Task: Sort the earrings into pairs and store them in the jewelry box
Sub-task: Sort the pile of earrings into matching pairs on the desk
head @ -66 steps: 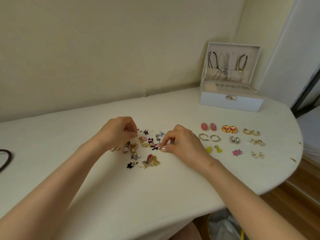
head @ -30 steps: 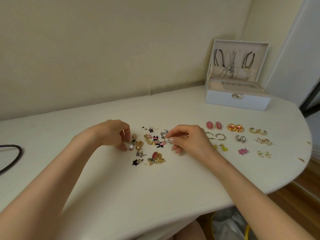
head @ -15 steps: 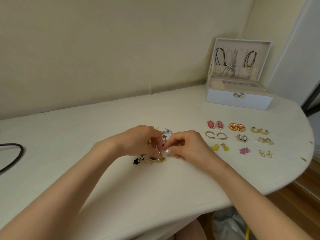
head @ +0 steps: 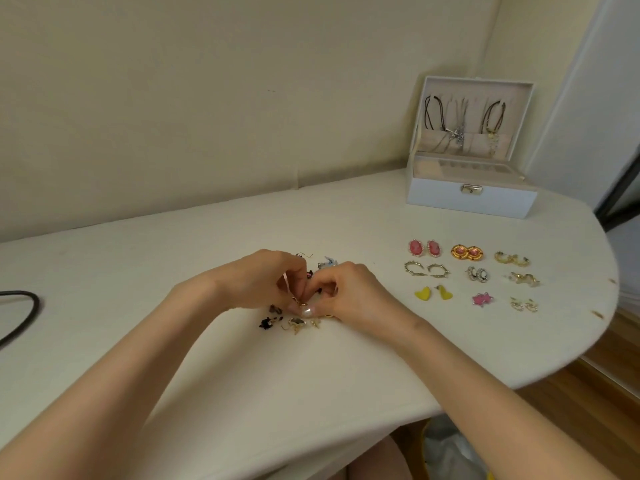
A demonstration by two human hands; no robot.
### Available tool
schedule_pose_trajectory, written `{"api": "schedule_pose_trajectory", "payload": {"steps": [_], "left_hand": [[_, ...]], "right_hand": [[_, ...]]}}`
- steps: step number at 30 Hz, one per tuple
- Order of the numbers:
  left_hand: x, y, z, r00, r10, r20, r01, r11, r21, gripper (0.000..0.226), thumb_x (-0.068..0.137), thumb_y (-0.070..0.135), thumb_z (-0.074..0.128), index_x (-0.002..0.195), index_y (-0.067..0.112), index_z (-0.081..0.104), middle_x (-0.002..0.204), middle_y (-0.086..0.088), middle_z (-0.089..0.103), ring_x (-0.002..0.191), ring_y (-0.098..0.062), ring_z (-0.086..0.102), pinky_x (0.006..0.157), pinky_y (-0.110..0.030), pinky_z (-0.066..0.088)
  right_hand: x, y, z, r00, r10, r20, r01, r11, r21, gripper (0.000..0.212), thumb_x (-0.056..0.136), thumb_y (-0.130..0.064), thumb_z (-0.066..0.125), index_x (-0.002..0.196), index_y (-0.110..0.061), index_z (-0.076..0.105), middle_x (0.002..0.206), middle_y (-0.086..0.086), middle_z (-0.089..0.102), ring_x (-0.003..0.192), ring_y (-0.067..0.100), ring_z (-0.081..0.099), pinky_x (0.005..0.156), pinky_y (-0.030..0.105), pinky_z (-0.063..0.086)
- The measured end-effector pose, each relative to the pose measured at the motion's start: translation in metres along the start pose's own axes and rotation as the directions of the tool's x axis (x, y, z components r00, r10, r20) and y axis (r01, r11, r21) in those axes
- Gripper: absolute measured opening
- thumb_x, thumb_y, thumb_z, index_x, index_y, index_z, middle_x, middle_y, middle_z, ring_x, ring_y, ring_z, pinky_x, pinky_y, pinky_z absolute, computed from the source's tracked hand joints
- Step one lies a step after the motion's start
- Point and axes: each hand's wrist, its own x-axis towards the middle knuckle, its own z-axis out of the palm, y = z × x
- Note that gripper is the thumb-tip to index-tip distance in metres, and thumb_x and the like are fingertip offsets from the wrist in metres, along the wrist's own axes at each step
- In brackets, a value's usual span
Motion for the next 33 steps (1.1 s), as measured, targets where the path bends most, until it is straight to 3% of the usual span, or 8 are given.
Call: {"api": "schedule_pose_trajectory", "payload": {"steps": [5,9,12,14,18,22,29,33], "left_hand": [[-0.001,-0.004,-0.003,1.0,0.009,-0.012,-0.009,1.0,-0.021,0.021,0.075,0.012,0.074,0.075,0.022,0.055,0.078,0.002,0.063,0.065,-0.008,0.054,0.065,-0.018,0.042],[-0.003,-0.004,-0.007,1.0,-0.005,0.008,0.005,1.0,0.027,0.021,0.078,0.011,0.071,0.074,0.023,0.055,0.076,0.004,0.061,0.067,-0.007,0.054,0.063,-0.013,0.041],[-0.003,-0.004,-0.008,1.0,-0.008,-0.016,0.009,0.997,0.071,0.019,0.077,0.017,0.072,0.077,0.026,0.055,0.086,0.003,0.059,0.077,-0.013,0.052,0.074,-0.025,0.044],[-0.004,-0.002,-0.008,0.999,0.002,-0.035,-0.001,0.999,0.033,0.019,0.076,0.021,0.074,0.08,0.027,0.056,0.09,0.005,0.059,0.079,-0.013,0.052,0.074,-0.028,0.045],[-0.005,0.011,-0.004,0.988,0.08,-0.134,-0.095,0.99,-0.106,0.018,0.076,0.021,0.074,0.088,0.019,0.061,0.077,0.011,0.059,0.062,0.005,0.051,0.055,-0.01,0.039],[0.001,0.028,0.007,0.948,0.148,-0.28,-0.207,0.959,-0.194,0.012,0.077,0.018,0.073,0.078,0.017,0.061,0.071,0.005,0.067,0.06,0.001,0.054,0.055,-0.011,0.038],[0.019,0.069,0.036,0.933,0.226,-0.28,-0.3,0.919,-0.257,0.007,0.087,0.015,0.062,0.082,0.01,0.062,0.074,0.002,0.069,0.061,0.0,0.058,0.063,-0.011,0.044],[0.04,0.102,0.057,0.924,0.276,-0.263,-0.317,0.94,-0.128,0.005,0.085,0.016,0.063,0.082,0.012,0.064,0.074,0.001,0.068,0.069,-0.011,0.061,0.074,-0.026,0.047]], "right_hand": [[0.004,-0.002,-0.001,0.999,0.019,0.027,-0.018,0.999,-0.034,0.016,0.07,-0.023,0.079,0.084,-0.023,0.071,0.059,-0.009,0.046,0.059,0.0,0.04,0.058,0.018,0.03],[0.008,-0.004,-0.002,0.996,0.058,0.066,-0.054,0.997,-0.063,0.014,0.072,-0.024,0.079,0.08,-0.02,0.069,0.06,-0.014,0.051,0.062,0.003,0.047,0.065,0.024,0.039],[0.008,-0.006,-0.004,0.993,0.086,0.086,-0.081,0.995,-0.057,0.016,0.072,-0.023,0.079,0.072,-0.021,0.063,0.061,-0.013,0.053,0.06,0.004,0.049,0.061,0.023,0.041],[0.007,-0.006,-0.005,0.995,0.092,0.036,-0.092,0.996,0.0,0.017,0.073,-0.019,0.078,0.069,-0.021,0.062,0.06,-0.012,0.053,0.056,0.003,0.048,0.057,0.019,0.04],[0.001,-0.001,-0.013,0.977,0.164,-0.137,-0.113,0.941,0.32,0.017,0.071,-0.012,0.078,0.067,-0.018,0.064,0.059,-0.003,0.056,0.049,0.005,0.05,0.047,0.016,0.039],[-0.015,0.005,-0.027,0.962,0.184,-0.201,-0.064,0.869,0.49,0.017,0.073,-0.005,0.077,0.067,-0.014,0.064,0.059,0.002,0.056,0.047,0.006,0.051,0.044,0.015,0.04],[-0.062,0.033,-0.061,0.953,0.19,-0.236,-0.053,0.871,0.488,0.017,0.078,0.005,0.068,0.074,-0.011,0.067,0.052,-0.006,0.058,0.046,0.004,0.054,0.048,0.015,0.044],[-0.092,0.052,-0.083,0.919,0.267,-0.29,-0.089,0.856,0.509,0.02,0.074,0.014,0.067,0.08,-0.004,0.068,0.061,0.004,0.062,0.05,0.012,0.062,0.05,0.018,0.051]]}}
